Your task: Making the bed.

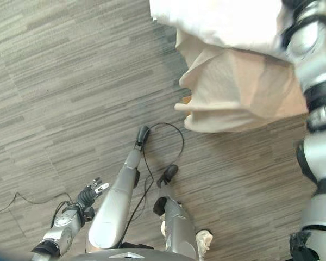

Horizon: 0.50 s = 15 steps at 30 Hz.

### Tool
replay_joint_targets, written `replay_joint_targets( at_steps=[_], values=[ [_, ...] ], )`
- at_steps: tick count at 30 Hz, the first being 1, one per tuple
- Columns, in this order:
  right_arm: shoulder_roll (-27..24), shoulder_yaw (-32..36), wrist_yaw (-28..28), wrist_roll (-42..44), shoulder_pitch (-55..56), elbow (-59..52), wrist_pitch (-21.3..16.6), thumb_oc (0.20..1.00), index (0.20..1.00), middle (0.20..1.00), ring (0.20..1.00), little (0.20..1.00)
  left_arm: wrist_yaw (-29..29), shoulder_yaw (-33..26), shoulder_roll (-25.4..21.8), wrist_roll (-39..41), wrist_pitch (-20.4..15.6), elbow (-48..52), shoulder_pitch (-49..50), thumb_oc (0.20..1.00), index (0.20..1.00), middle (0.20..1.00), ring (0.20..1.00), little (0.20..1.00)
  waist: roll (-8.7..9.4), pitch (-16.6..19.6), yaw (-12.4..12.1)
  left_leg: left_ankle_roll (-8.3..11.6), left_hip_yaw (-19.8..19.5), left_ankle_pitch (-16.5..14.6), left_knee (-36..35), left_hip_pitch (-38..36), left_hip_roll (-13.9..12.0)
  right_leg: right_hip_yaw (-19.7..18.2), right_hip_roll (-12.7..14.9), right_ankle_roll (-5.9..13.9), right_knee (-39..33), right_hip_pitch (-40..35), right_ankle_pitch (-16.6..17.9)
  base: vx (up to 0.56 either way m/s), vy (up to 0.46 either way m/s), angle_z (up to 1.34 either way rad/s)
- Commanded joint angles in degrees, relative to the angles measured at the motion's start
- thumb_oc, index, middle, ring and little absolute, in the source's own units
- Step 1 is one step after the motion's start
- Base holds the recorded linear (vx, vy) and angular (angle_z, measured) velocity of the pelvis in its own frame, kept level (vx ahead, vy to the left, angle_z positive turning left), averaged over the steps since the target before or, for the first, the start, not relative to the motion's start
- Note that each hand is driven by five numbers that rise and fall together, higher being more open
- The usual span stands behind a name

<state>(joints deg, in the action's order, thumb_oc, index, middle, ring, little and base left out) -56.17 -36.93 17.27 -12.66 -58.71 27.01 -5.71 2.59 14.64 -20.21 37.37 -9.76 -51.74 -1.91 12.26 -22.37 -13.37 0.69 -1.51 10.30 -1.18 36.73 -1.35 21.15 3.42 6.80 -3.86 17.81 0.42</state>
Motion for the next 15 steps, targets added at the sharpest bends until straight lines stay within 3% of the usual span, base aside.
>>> replay_joint_targets(
  at_steps=[1, 3, 4, 5, 6, 7, 8, 9, 10, 12, 13, 15],
  values=[
    [3.9, -6.8, -21.0, -9.3, 28.5, -2.0, -4.3, 0.200, 0.200, 0.200, 0.200, 0.200, 1.5, -2.2, 3.7, -5.8, 0.6, -5.3, 3.1, 1.000, 1.000, 1.000, 1.000, 1.000, -0.35, -0.4, 2.3, 3.32, 4.3, -0.6, -3.8, -10.1, -1.5, -2.2, 2.5, 2.46, -1.1, -1.9, 6.1, 0.07, -0.016, -0.28],
    [4.9, -3.8, -23.0, -8.8, 35.4, -3.3, -4.2, 0.200, 0.200, 0.200, 0.200, 0.200, 2.2, -3.0, 3.4, -6.0, 1.1, -6.9, 3.5, 1.000, 1.000, 1.000, 1.000, 1.000, 0.04, 0.2, 2.7, 3.19, 4.5, -1.1, -3.8, -12.0, -1.5, -2.2, 2.6, 2.40, -1.1, -3.7, 5.7, 0.11, -0.008, -0.07],
    [8.7, 1.4, -25.0, -8.3, 48.6, -2.1, -4.0, 0.200, 0.200, 0.200, 0.200, 0.200, 2.6, -5.6, 3.2, -6.9, 1.1, -8.4, 4.2, 1.000, 1.000, 1.000, 1.000, 1.000, 0.19, 1.6, 4.1, 2.87, 5.0, -1.9, -3.8, -15.0, -1.4, -1.8, 3.0, 2.42, -1.1, -6.4, 5.0, 0.11, -0.001, 0.03],
    [8.8, 1.6, -25.0, -8.4, 49.0, -2.2, -4.1, 0.200, 0.200, 0.200, 0.200, 0.200, 2.6, -5.4, 3.1, -6.9, 1.0, -8.4, 4.3, 1.000, 1.000, 1.000, 1.000, 1.000, 0.21, 1.5, 3.8, 2.87, 5.1, -2.0, -3.8, -15.2, -1.4, -1.8, 3.0, 2.43, -1.1, -6.5, 5.0, 0.15, 0.023, -0.01],
    [15.1, 5.0, -25.2, -9.6, 57.2, 4.2, -3.0, 0.200, 0.200, 0.200, 0.200, 0.200, 3.2, -7.3, 3.5, -8.1, 1.4, -11.7, 4.5, 1.000, 1.000, 1.000, 1.000, 1.000, 0.00, 3.3, 5.0, 2.45, 5.6, -2.8, -3.8, -18.2, -1.1, -1.8, 3.4, 2.43, -0.4, -9.0, 4.1, 0.08, 0.018, -0.07],
    [15.2, 5.0, -25.2, -9.7, 57.3, 4.2, -3.0, 0.200, 0.200, 0.200, 0.200, 0.200, 3.2, -7.3, 3.5, -8.1, 1.3, -11.8, 4.5, 1.000, 1.000, 1.000, 1.000, 1.000, 0.05, 3.2, 4.8, 2.45, 5.6, -2.9, -3.8, -18.4, -1.1, -1.8, 3.4, 2.44, -0.4, -9.1, 4.1, 0.16, 0.027, -0.13],
    [20.7, 7.9, -25.5, -10.2, 63.0, 11.8, -1.3, 0.200, 0.200, 0.200, 0.200, 0.200, 3.5, -9.3, 3.5, -9.5, 1.6, -14.3, 5.6, 1.000, 1.000, 1.000, 1.000, 1.000, -0.33, 5.2, 5.3, 2.02, 6.1, -3.7, -3.8, -20.7, -0.8, -1.9, 3.7, 2.37, -0.2, -11.1, 3.5, 0.12, 0.009, -0.18],
    [23.8, 9.6, -24.9, -9.4, 64.9, 16.4, -0.2, 0.686, 0.686, 0.686, 0.686, 0.686, 3.7, -10.0, 3.7, -10.2, 2.0, -15.6, 6.0, 1.000, 1.000, 1.000, 1.000, 1.000, -0.45, 6.2, 5.4, 1.84, 6.3, -3.8, -3.8, -21.7, -0.6, -2.0, 3.8, 2.25, -0.3, -12.0, 3.3, 0.11, 0.011, -0.16],
    [23.9, 9.6, -24.8, -9.4, 64.9, 16.5, -0.3, 1.000, 1.000, 1.000, 1.000, 1.000, 3.7, -10.0, 3.6, -10.2, 2.0, -15.6, 5.9, 1.000, 1.000, 1.000, 1.000, 1.000, -0.40, 6.3, 5.4, 1.79, 6.3, -3.7, -3.8, -21.6, -0.6, -2.0, 3.8, 2.24, -0.4, -11.9, 3.5, 0.06, -0.017, -0.08],
    [29.3, 12.1, -24.2, -7.1, 67.3, 28.8, 1.5, 1.000, 1.000, 1.000, 1.000, 1.000, 3.8, -11.5, 3.4, -11.8, 2.3, -18.6, 6.4, 1.000, 1.000, 1.000, 1.000, 1.000, -0.81, 8.3, 5.4, 1.57, 6.3, -4.4, -3.8, -23.5, -0.4, -1.9, 3.8, 2.00, -0.7, -13.8, 2.8, 0.11, -0.032, 0.07],
    [34.0, 16.1, -22.7, -1.9, 67.9, 40.4, 3.1, 1.000, 1.000, 1.000, 1.000, 1.000, 4.1, -13.2, 3.2, -12.8, 2.8, -21.4, 6.8, 1.000, 1.000, 1.000, 1.000, 1.000, -1.43, 10.7, 5.6, 1.43, 6.6, -4.8, -3.8, -25.1, -0.3, -2.0, 4.0, 1.98, -0.8, -15.1, 2.7, 0.16, -0.018, 0.15],
    [35.4, 16.5, -23.0, -0.8, 67.6, 43.5, 3.3, 1.000, 1.000, 1.000, 1.000, 1.000, 4.4, -13.9, 3.3, -13.0, 2.9, -22.2, 7.0, 1.000, 1.000, 1.000, 1.000, 1.000, -1.63, 11.7, 5.5, 1.33, 6.7, -4.8, -3.8, -25.5, -0.3, -2.1, 4.0, 1.87, -0.9, -15.5, 2.7, 0.08, -0.010, 0.08]
  ],
)
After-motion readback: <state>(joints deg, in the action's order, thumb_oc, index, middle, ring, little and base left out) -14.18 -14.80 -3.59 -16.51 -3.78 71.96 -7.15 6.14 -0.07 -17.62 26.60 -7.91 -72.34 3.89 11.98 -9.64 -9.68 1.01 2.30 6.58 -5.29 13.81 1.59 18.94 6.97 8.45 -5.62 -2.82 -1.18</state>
